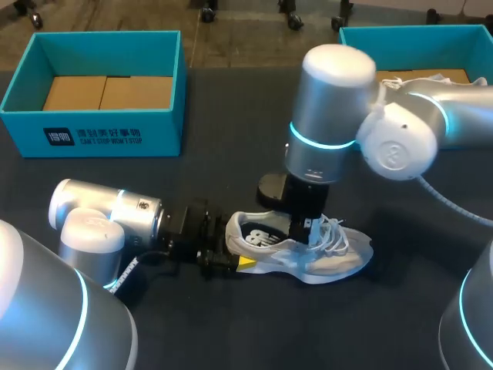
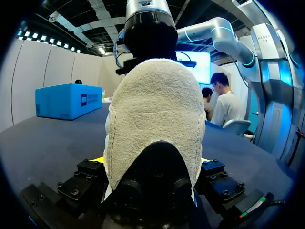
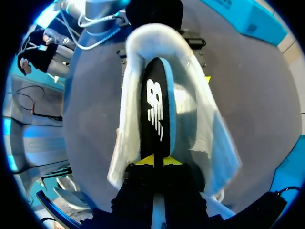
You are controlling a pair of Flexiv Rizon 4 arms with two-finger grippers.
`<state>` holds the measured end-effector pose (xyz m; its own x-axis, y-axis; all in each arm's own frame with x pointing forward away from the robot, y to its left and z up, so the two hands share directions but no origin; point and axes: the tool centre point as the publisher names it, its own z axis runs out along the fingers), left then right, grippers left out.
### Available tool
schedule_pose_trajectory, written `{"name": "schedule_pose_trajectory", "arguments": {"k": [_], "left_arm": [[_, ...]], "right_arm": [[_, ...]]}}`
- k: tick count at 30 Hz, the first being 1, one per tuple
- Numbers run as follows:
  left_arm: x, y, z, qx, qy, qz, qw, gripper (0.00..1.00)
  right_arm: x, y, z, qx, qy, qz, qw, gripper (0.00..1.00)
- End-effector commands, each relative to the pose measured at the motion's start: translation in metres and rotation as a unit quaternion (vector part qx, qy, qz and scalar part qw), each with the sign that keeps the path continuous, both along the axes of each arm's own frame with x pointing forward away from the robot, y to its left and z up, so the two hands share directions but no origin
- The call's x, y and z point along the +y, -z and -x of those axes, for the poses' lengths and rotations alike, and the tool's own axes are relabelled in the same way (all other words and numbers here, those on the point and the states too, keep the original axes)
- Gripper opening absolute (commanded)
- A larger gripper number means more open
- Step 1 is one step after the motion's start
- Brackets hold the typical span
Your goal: Take the shoe out of the shoebox, open the shoe tongue, remove and reinsert the insole, then place the shoe into the shoebox
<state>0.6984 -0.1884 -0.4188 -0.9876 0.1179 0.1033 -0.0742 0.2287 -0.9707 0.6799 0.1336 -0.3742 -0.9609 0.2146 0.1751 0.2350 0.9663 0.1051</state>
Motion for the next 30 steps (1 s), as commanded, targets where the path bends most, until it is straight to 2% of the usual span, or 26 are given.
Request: {"name": "schedule_pose_trajectory", "arguments": {"k": [1, 10, 20, 30], "left_arm": [[0.000, 0.001, -0.001, 0.000, 0.000, 0.000, 1.000, 0.00], [0.000, 0.001, -0.001, 0.000, 0.000, 0.000, 1.000, 0.00], [0.000, 0.001, -0.001, 0.000, 0.000, 0.000, 1.000, 0.00], [0.000, 0.001, -0.001, 0.000, 0.000, 0.000, 1.000, 0.00]], "right_arm": [[-0.015, -0.012, 0.002, -0.016, -0.006, -0.056, 0.998, 0.00], [-0.008, -0.027, -0.005, -0.029, -0.058, -0.094, 0.994, 0.00], [0.019, -0.035, -0.008, -0.011, -0.120, -0.091, 0.988, 0.00], [0.033, -0.037, -0.016, 0.005, -0.151, -0.086, 0.985, 0.00]]}}
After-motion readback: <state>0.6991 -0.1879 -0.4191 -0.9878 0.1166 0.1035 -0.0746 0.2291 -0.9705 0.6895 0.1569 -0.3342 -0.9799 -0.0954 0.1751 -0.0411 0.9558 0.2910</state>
